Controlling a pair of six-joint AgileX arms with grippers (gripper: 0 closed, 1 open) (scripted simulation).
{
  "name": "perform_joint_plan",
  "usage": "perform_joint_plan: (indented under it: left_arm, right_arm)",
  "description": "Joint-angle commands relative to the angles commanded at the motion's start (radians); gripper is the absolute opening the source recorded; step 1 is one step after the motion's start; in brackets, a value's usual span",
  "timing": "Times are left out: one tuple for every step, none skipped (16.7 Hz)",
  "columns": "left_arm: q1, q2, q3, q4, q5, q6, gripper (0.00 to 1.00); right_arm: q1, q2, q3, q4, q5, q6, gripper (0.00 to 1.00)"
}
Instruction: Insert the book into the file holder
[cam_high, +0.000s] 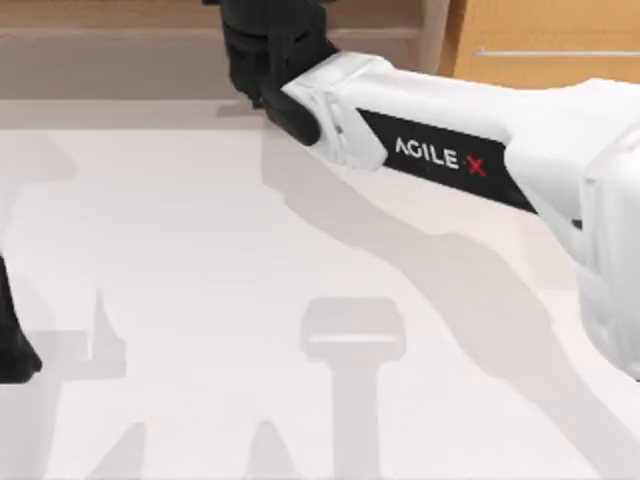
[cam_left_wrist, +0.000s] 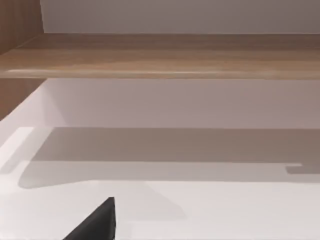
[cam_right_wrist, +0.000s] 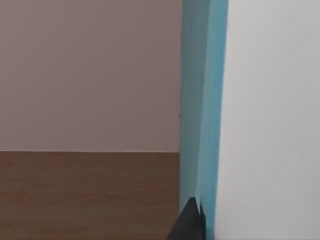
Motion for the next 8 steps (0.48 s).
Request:
perform_joint_plan:
  left_arm:
    - [0.000, 0.000, 0.000, 0.000, 0.000, 0.000, 1.00]
    - [0.000, 0.000, 0.000, 0.000, 0.000, 0.000, 1.00]
    - [0.000, 0.000, 0.000, 0.000, 0.000, 0.000, 1.00]
    - [0.000, 0.000, 0.000, 0.000, 0.000, 0.000, 1.00]
    - [0.000, 0.000, 0.000, 0.000, 0.000, 0.000, 1.00]
    - [0.000, 0.000, 0.000, 0.000, 0.000, 0.000, 1.00]
    - [0.000, 0.000, 0.000, 0.000, 0.000, 0.000, 1.00]
    - [0.000, 0.000, 0.000, 0.000, 0.000, 0.000, 1.00]
  right_arm:
    - [0.006, -0.029, -0.032, -0.002, -0.009, 0.013, 0.00]
    - [0.013, -0.064, -0.075, -0.007, -0.023, 0.029, 0.00]
    - [0.022, -0.102, -0.121, -0.012, -0.038, 0.047, 0.00]
    - [0.030, -0.148, -0.178, -0.021, -0.058, 0.069, 0.00]
    - [0.038, -0.196, -0.236, -0.031, -0.079, 0.091, 0.00]
    - [0.044, -0.251, -0.298, -0.042, -0.104, 0.116, 0.00]
    - [0.049, -0.308, -0.363, -0.054, -0.131, 0.143, 0.00]
    - [0.052, -0.369, -0.429, -0.067, -0.161, 0.171, 0.00]
